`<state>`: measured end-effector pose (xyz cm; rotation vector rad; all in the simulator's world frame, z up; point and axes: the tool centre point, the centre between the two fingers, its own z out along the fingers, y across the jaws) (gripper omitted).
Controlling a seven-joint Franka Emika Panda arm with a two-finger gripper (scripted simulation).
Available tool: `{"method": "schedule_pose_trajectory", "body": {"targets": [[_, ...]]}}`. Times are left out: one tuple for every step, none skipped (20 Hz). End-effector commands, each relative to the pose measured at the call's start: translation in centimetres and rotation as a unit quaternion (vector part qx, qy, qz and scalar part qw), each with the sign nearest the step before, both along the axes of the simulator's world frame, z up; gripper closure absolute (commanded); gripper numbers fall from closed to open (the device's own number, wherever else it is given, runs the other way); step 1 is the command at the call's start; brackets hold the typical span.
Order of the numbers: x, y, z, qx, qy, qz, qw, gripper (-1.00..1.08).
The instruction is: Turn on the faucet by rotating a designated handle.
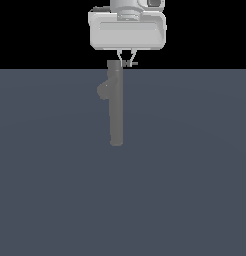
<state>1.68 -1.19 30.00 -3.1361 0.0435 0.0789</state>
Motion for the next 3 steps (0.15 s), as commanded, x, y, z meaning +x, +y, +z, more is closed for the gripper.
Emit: {"method": "schedule_pose_trajectory", "body": {"targets": [[2.9,-1.9,0.04,-0.002,-0.024,-0.014,0.9996,1.08],[3.19,-2.2,0.05,-0.003,-0.025,-0.016,0.9996,1.08],[3.19,-2.2,0.05,-0.003,-0.025,-0.016,0.9996,1.08]]}}
